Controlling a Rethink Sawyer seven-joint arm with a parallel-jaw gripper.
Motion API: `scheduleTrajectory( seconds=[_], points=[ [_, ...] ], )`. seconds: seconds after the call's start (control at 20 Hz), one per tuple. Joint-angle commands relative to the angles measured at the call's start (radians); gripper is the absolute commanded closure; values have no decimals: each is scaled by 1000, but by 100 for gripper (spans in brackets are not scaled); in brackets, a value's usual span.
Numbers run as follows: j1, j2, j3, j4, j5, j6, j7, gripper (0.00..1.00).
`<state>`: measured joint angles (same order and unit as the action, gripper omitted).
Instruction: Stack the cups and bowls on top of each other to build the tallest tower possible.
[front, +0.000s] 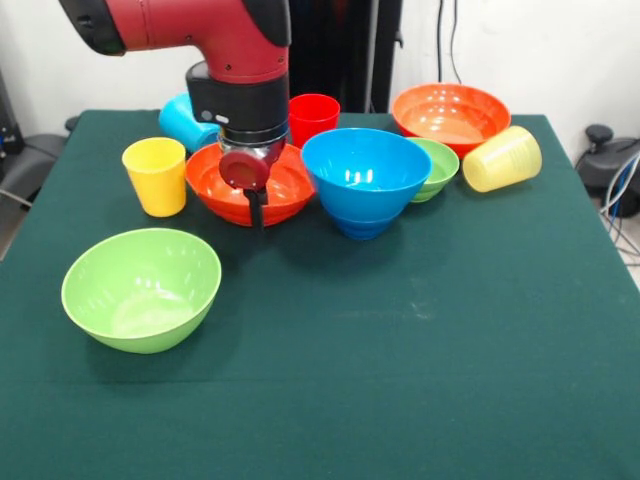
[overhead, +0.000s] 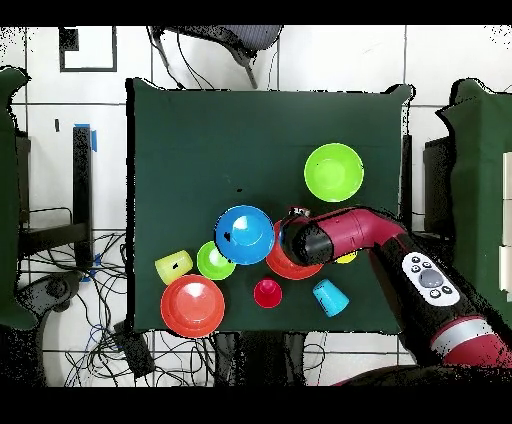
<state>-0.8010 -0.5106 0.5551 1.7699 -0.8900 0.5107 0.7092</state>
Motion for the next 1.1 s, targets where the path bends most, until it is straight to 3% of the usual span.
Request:
scheduleTrajectory(
  seconds=[0.05,0.4,0.75,1.1],
  points=[
    [-90,55,81,-36,191,342,-183,100],
    [-147,13,124,-17,212,401,-240,100],
    [-215,-3,177,-21,189,511,-323,100],
    [-227,-9,211,-49,162,613,-374,100]
  ],
)
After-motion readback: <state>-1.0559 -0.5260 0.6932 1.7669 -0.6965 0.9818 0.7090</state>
